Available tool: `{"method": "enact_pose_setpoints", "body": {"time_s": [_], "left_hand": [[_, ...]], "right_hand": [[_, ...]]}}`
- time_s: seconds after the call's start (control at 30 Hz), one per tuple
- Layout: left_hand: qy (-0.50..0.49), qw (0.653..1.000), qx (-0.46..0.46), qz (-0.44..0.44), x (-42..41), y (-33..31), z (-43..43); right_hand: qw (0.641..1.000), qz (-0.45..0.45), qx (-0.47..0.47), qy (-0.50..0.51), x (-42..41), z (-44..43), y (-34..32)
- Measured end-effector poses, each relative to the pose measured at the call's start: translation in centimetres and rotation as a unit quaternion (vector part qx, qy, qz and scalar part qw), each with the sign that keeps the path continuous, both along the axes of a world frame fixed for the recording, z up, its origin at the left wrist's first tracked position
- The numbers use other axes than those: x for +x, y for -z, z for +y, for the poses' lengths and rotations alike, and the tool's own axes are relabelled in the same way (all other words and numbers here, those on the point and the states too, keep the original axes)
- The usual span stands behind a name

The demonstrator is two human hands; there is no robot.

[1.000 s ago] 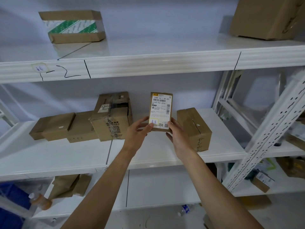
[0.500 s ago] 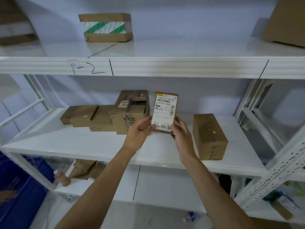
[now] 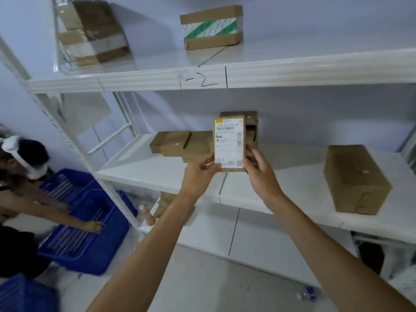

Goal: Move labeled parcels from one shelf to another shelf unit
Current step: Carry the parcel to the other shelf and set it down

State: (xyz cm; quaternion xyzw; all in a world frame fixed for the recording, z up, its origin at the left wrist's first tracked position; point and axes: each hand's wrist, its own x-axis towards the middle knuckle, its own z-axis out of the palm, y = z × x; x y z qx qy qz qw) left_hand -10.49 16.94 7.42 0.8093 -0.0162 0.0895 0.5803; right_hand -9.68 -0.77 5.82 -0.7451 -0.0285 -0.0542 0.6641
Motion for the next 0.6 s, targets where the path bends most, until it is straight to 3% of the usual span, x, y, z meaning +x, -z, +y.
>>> {"method": "enact_pose_setpoints", "body": {"time_s": [0.27, 0.6], "left_hand": [[-0.034, 0.998, -0.010, -0.046, -3.5, -3.0, 13.3], [-0.048, 0.994, -0.038, -0.089, -5.9, -5.5, 25.4]], "right_hand": [[0.999, -0.041, 0.010, -0.021, -3.6, 13.4, -2.6], [0.991, -0.108, -0.081, -0.012, -5.5, 26.3, -5.1]]}}
